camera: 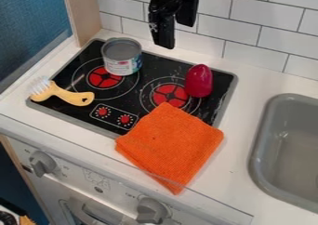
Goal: Moved the orange towel to the middle upper side of the stove
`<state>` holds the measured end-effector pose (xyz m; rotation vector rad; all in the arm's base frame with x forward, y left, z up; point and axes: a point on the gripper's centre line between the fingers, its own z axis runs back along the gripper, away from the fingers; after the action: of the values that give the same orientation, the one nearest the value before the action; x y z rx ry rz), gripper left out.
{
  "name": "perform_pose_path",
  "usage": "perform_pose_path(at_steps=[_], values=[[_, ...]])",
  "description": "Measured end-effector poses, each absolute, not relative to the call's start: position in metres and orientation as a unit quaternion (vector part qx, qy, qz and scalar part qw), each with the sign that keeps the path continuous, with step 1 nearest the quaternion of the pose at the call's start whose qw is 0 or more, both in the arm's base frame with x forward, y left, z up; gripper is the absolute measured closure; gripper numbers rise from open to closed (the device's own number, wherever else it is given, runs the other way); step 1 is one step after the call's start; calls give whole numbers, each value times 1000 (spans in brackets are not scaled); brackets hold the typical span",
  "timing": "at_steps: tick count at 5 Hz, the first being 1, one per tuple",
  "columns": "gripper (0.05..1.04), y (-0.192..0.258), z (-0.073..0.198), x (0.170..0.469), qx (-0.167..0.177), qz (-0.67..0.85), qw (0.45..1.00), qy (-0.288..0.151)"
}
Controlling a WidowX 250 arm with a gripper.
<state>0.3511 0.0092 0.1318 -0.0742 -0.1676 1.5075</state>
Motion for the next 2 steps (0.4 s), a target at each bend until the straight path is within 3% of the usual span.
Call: perform_pose_path(at_steps=[2], values=[[84,9,116,332,-17,696,715,-63]])
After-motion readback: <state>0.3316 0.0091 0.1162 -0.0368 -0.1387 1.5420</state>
